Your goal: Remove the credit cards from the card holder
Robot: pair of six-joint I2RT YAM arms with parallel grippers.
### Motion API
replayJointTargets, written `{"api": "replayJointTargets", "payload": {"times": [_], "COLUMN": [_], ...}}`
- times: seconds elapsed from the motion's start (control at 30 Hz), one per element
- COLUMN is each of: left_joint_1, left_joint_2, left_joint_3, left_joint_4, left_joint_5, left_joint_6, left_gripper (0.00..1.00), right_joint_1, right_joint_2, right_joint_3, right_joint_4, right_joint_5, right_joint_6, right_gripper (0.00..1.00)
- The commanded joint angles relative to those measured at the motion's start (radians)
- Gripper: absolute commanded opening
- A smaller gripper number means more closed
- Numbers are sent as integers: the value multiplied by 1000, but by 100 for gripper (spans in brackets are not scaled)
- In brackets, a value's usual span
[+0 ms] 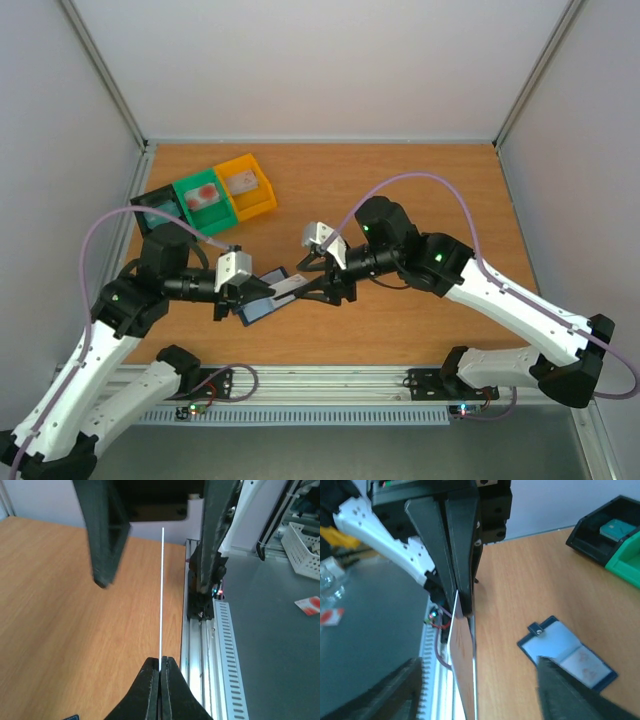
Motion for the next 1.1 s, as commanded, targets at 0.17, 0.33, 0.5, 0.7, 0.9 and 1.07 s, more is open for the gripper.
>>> {"api": "replayJointTargets", "payload": {"times": [0.17,0.33,0.5,0.7,0.9,1.07], "left_joint_1": [-2,-2,-13,-13,-13,-13], "left_joint_2": [16,68,167,164,169,182], "left_joint_3": [-11,8,113,131,122,116], "left_joint_4": [148,81,-184,-266,-243,-159], "left_joint_5": [31,30,7,2,32,45], "left_joint_6": [-118,-106,97,254,286,229], "left_gripper": [0,20,35,8,20,11], "right_joint_1": [1,14,99,102,104,104], "right_joint_2": [-9,14,145,136,161,172], "right_joint_3": [-27,21,169,155,161,175], "right_joint_4": [90,-29,-259,-190,-182,-182], "right_joint_5": [-63,17,143,125,131,129], "right_joint_6": [41,-4,-115,-107,-110,-114], "right_gripper": [2,1,1,1,1,1]}}
